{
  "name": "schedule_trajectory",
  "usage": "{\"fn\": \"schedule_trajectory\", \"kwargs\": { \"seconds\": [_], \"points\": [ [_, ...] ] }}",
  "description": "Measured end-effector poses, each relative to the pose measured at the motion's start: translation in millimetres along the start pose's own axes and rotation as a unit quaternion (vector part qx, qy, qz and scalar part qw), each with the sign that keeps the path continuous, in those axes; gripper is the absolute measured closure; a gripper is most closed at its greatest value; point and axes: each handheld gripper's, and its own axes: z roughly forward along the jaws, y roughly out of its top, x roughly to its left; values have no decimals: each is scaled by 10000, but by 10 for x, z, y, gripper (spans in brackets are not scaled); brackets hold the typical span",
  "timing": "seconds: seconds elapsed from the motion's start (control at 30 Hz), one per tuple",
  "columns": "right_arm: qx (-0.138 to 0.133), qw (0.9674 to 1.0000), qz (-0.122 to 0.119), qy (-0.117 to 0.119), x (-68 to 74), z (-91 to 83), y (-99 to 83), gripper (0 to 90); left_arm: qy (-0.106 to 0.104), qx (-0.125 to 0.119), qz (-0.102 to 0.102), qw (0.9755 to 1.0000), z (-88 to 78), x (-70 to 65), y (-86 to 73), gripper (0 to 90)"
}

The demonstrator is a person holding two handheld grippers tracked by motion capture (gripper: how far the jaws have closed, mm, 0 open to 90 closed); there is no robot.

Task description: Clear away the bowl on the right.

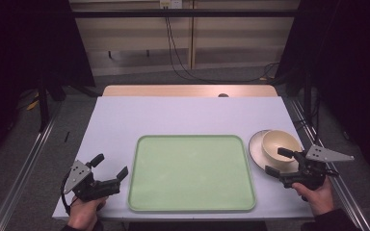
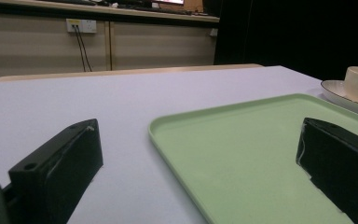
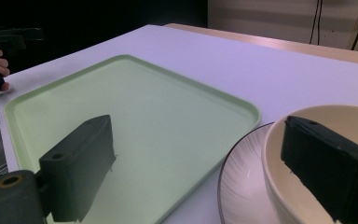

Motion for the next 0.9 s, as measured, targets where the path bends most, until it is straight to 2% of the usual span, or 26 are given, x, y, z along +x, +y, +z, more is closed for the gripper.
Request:
{"fn": "schedule_trajectory", "kwargs": {
  "seconds": [0.13, 0.27, 0.33, 0.43, 0.57, 0.6, 0.9],
  "points": [
    [32, 10000, 17, -14, -5, -7, 2, 88, 43, 5, 4, 10000, -2, 1, 1, 3],
    [84, 9999, 58, -28, -16, -14, -1, 91, 17, -1, 5, 10000, -3, 3, 0, 3],
    [122, 9999, 63, -50, -17, -13, -1, 92, -7, 50, 79, 10000, -12, 12, 2, 3],
    [160, 9998, 105, -52, -21, -18, 1, 95, -22, 38, 48, 10000, -10, 8, 1, 3],
    [278, 9995, 110, -118, -37, -18, -2, 118, -4, 43, 71, 10000, -11, 10, 1, 3],
    [328, 9993, 107, -117, -42, -12, 2, 119, 7, 2, 10, 10000, -4, 0, 0, 3],
    [404, 9989, 111, -217, -88, -62, 50, 193, -13, 29, 56, 10000, -10, 8, 2, 3]
  ]
}}
